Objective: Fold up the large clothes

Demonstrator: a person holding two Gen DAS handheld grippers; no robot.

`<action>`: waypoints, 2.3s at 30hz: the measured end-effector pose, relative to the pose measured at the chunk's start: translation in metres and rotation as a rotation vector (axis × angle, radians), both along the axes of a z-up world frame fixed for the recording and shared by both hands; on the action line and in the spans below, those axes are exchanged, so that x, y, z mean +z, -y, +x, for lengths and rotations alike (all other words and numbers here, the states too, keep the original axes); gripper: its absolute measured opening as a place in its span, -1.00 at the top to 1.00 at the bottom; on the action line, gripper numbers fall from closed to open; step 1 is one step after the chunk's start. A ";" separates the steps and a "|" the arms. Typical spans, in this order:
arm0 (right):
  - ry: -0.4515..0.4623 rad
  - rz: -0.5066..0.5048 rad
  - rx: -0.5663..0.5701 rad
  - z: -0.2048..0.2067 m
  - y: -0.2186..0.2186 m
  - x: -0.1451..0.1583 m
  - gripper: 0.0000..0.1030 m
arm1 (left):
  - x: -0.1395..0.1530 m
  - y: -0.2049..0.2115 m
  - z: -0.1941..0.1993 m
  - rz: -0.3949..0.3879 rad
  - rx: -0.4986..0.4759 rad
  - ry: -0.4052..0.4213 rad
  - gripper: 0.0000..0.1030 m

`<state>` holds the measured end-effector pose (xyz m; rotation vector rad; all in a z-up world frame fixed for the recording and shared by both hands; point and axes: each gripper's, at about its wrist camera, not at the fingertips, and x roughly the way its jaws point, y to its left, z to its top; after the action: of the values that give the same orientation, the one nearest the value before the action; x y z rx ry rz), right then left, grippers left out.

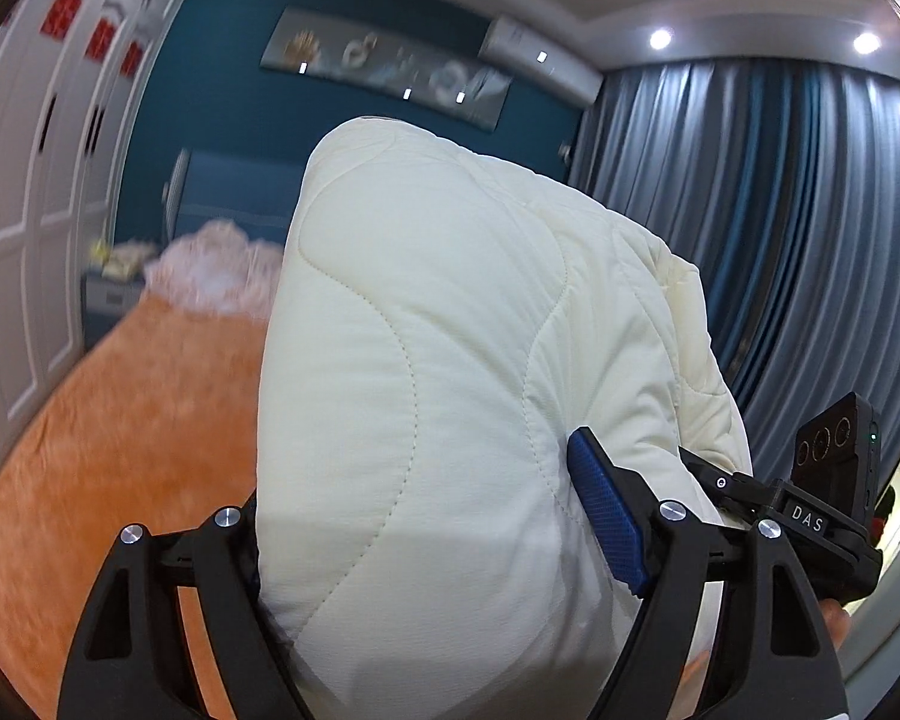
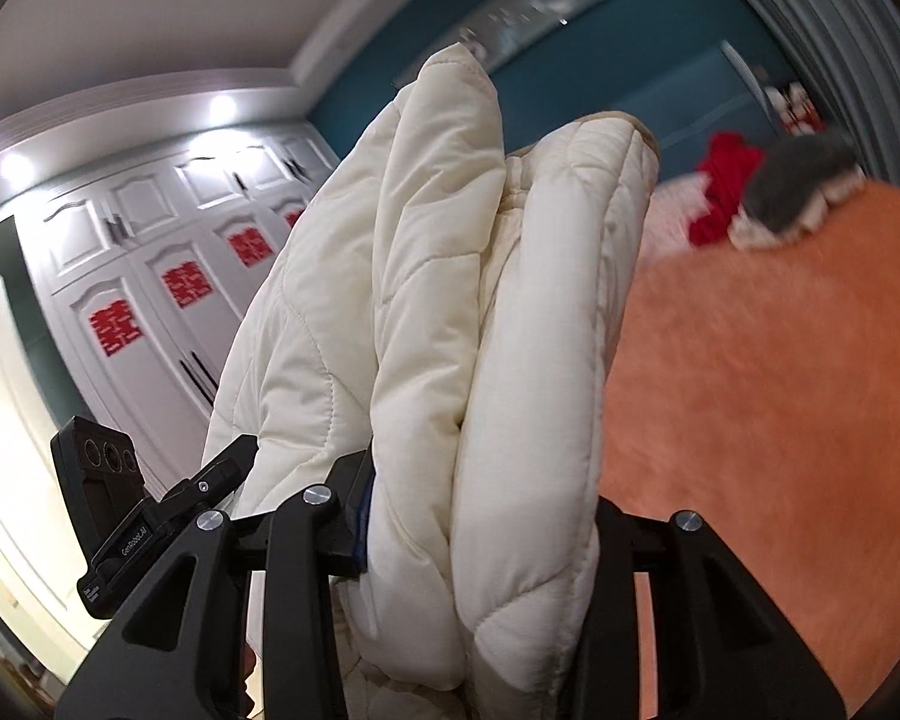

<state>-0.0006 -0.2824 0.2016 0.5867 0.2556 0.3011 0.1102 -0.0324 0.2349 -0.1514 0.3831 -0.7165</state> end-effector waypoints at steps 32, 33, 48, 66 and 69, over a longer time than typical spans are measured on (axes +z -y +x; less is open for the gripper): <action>-0.197 -0.048 0.031 0.179 -0.011 -0.106 0.28 | -0.112 -0.040 0.174 -0.100 -0.001 -0.134 -0.50; -0.225 -0.037 0.030 0.185 -0.009 -0.122 0.28 | -0.124 -0.039 0.178 -0.097 -0.004 -0.154 -0.49; -0.572 0.082 0.020 0.246 0.002 -0.313 0.16 | -0.313 -0.023 0.233 0.018 0.018 -0.510 -0.50; -0.524 -0.162 -0.242 0.196 0.020 -0.249 0.17 | -0.282 -0.061 0.217 0.213 0.258 -0.423 -0.42; -0.487 -0.286 -0.221 0.227 -0.005 -0.234 0.50 | -0.256 -0.029 0.230 0.293 0.288 -0.350 -0.05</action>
<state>0.2267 -0.2775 -0.0326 0.3926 0.6864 -0.0980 0.3398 -0.0034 -0.0210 -0.0518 0.7780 -0.3417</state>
